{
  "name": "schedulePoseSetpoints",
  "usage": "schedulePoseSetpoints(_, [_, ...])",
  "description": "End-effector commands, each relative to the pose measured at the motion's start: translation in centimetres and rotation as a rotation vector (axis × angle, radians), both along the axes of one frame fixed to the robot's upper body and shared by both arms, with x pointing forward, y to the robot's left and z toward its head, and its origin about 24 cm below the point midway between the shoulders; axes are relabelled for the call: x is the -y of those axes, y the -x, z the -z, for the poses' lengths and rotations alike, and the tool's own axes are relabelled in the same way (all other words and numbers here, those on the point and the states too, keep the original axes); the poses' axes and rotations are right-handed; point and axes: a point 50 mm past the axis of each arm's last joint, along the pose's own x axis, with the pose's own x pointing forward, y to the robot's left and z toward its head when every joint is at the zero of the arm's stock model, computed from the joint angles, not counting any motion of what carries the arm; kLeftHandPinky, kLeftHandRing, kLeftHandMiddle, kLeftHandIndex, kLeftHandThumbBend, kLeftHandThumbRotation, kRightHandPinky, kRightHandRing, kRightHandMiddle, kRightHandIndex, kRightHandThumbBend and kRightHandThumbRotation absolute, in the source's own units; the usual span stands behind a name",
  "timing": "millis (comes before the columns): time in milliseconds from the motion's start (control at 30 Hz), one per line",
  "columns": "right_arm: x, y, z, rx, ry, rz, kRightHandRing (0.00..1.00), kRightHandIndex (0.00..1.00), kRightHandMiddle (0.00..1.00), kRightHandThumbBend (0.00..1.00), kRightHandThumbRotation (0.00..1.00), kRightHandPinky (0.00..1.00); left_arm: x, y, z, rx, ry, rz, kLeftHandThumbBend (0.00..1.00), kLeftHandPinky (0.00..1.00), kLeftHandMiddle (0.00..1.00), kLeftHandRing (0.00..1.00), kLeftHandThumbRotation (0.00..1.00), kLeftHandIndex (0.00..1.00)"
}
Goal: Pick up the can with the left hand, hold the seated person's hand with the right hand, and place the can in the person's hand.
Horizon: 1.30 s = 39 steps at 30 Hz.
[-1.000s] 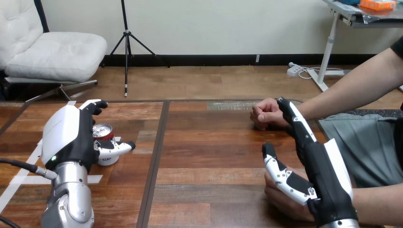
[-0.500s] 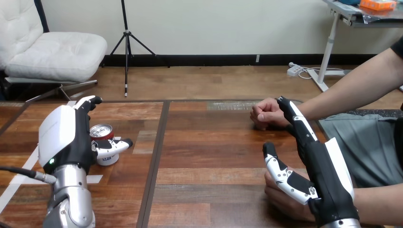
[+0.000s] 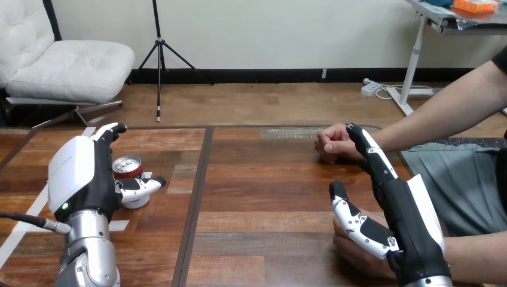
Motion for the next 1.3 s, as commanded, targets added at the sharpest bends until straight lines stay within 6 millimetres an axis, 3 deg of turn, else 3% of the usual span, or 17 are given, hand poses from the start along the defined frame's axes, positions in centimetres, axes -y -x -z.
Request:
schedulePoseSetpoints(0, [0.0, -0.7, -1.7, 0.085, 0.007, -0.012, 0.97, 0.95, 0.97, 0.14, 0.02, 0.97, 0.3, -0.9, -0.8, 0.022, 0.002, 0.011, 0.76, 0.65, 0.81, 0.77, 0.04, 0.80])
schedulePoseSetpoints(1267, [0.0, -0.6, -1.7, 0.080, 0.012, -0.012, 0.97, 0.95, 0.97, 0.14, 0.02, 0.97, 0.4, -2.4, -0.2, -0.031, 0.044, -0.013, 0.76, 0.64, 0.81, 0.76, 0.05, 0.79])
